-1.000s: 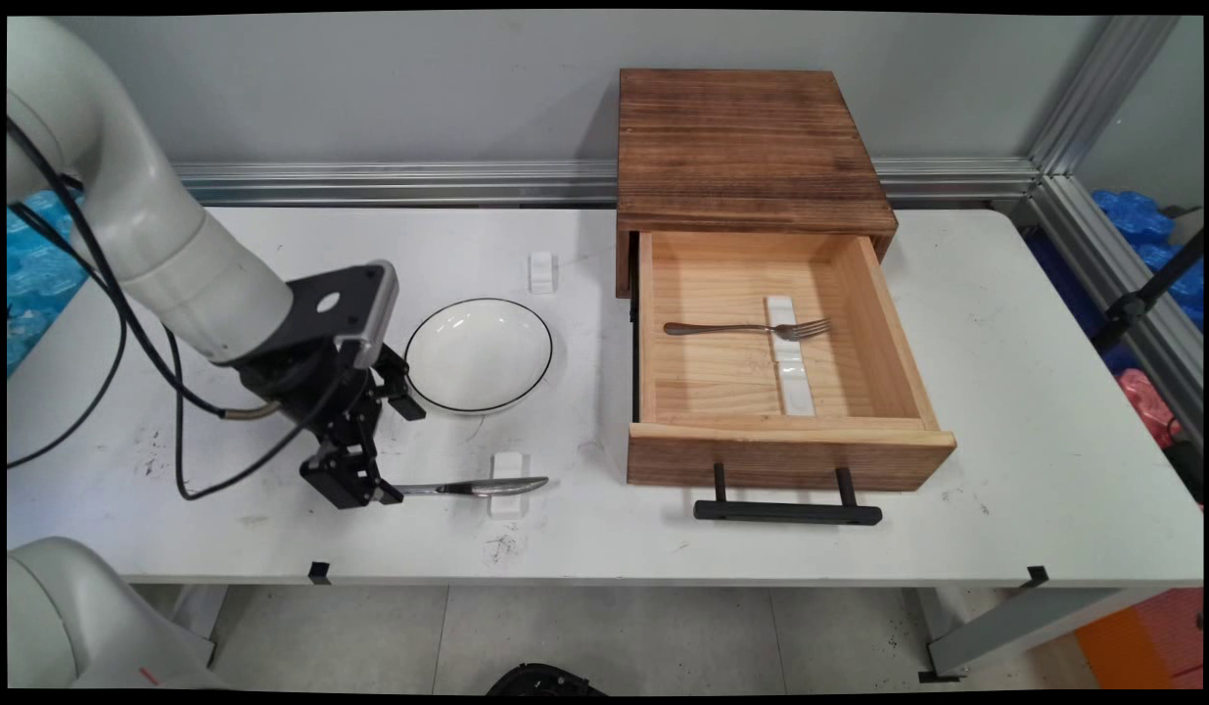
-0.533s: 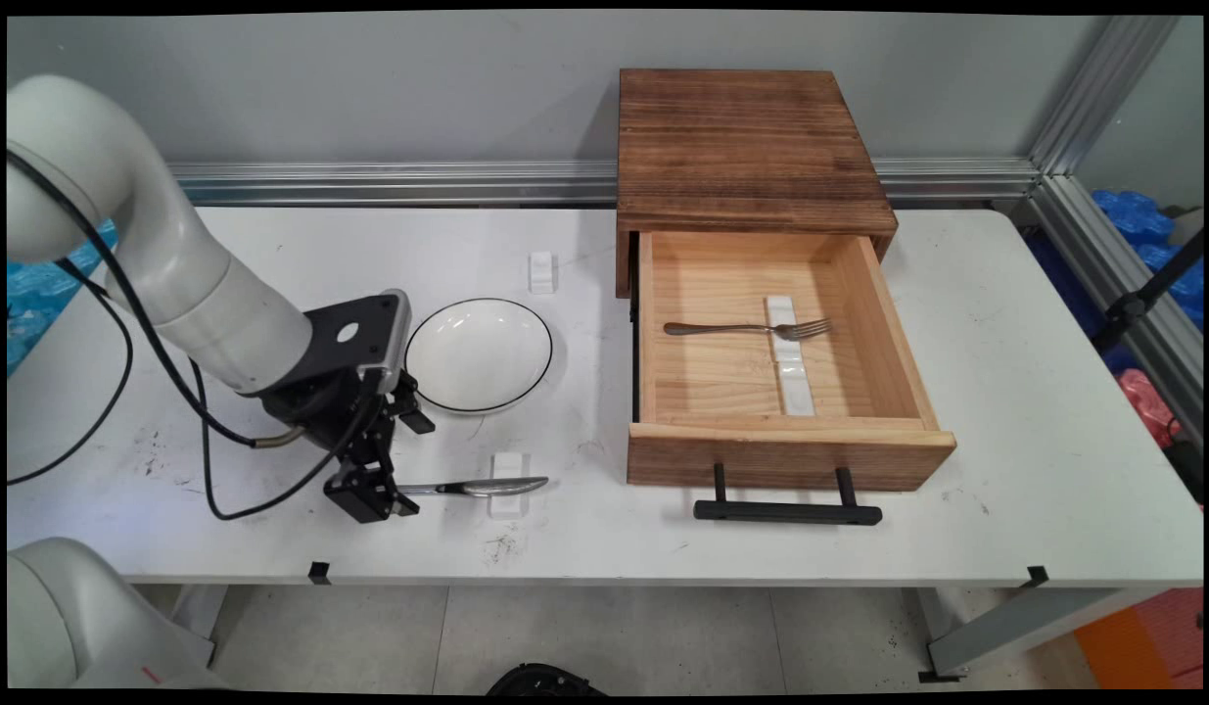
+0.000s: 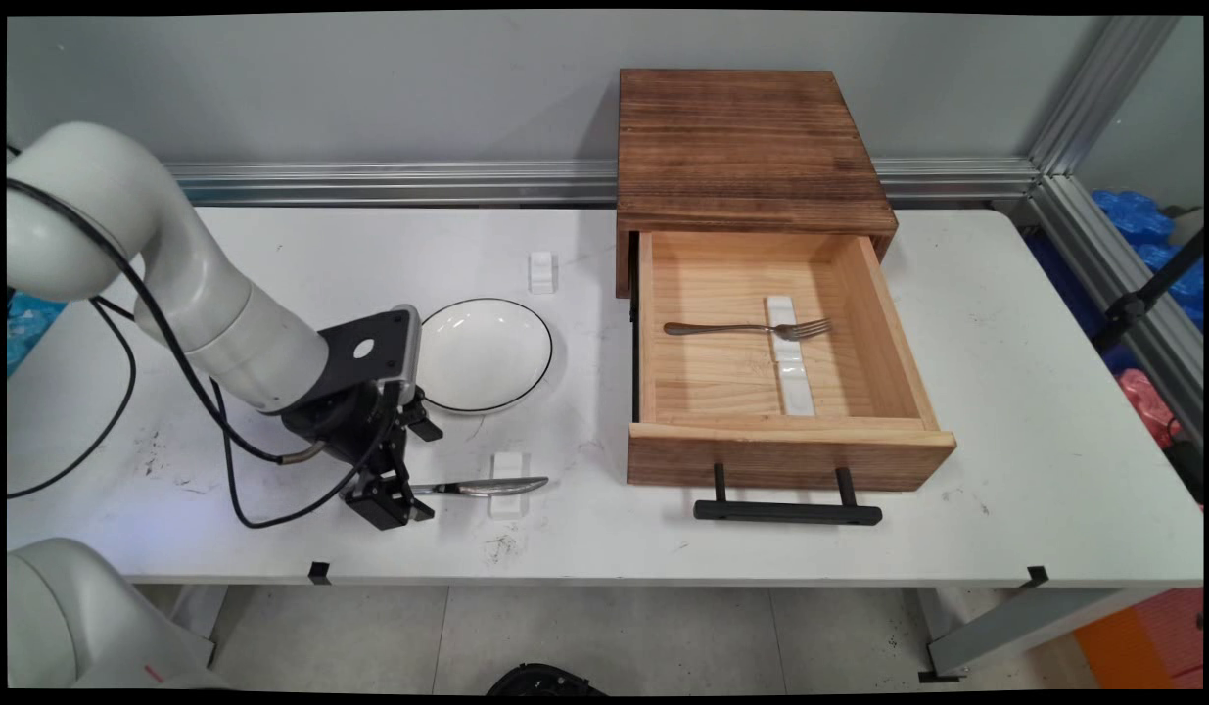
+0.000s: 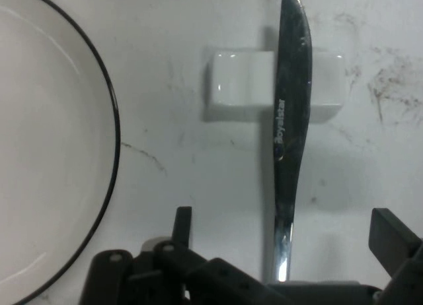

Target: Pick up the knife from the right of the white plate, then place the picked object into the drawer

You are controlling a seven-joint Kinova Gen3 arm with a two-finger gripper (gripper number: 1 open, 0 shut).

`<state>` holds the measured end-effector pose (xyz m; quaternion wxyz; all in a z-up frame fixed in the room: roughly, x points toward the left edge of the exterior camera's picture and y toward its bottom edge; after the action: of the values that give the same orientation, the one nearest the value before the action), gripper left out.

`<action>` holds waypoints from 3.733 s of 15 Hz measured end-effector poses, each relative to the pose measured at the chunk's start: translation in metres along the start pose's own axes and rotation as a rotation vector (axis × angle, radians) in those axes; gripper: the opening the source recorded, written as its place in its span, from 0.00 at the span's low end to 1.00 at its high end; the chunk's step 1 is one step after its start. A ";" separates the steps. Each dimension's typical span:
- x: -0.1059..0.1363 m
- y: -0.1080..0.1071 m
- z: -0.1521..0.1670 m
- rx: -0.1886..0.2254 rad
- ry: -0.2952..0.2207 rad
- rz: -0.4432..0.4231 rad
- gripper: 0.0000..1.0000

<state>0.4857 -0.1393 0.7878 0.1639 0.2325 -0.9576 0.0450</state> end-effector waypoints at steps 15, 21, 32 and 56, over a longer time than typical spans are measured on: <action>-0.003 -0.003 0.018 -0.003 0.016 0.008 1.00; -0.004 -0.004 0.021 -0.009 0.016 0.023 1.00; -0.004 -0.002 0.023 -0.031 0.007 0.028 0.00; 0.030 -0.016 -0.028 -0.061 0.022 0.025 0.00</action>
<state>0.4762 -0.1619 0.8243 0.1810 0.2149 -0.9595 0.0203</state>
